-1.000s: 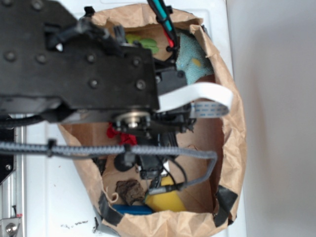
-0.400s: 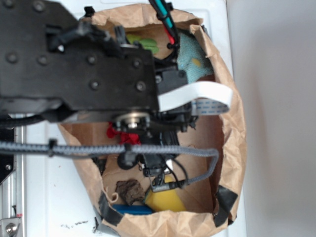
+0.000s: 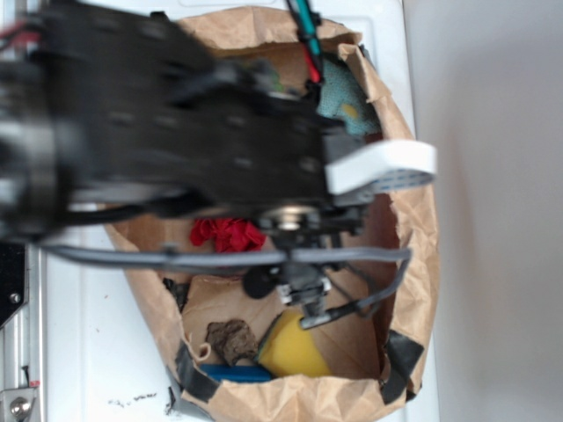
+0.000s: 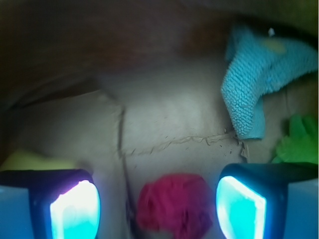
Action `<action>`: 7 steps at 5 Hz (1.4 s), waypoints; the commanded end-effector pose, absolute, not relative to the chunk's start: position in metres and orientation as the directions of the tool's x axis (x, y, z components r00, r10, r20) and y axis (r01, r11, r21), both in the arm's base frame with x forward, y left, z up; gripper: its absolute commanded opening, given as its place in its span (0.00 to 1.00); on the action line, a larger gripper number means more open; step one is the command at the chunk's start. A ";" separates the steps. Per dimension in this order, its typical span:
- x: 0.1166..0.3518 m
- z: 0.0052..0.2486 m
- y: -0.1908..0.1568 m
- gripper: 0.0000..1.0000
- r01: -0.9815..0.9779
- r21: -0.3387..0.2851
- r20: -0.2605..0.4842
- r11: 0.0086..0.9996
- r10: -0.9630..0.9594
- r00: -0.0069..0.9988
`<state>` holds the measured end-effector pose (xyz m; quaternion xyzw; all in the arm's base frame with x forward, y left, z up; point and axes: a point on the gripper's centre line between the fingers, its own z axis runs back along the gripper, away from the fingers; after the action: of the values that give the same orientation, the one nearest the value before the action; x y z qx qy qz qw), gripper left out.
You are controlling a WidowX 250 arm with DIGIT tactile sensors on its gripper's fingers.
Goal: Grab the blue cloth.
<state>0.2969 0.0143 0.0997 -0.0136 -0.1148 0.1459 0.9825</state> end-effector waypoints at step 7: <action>0.338 0.082 0.069 1.00 -0.444 -0.122 0.474 0.888 0.445 0.760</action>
<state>0.3317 0.0667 0.0676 0.0051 -0.2326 0.2374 0.9431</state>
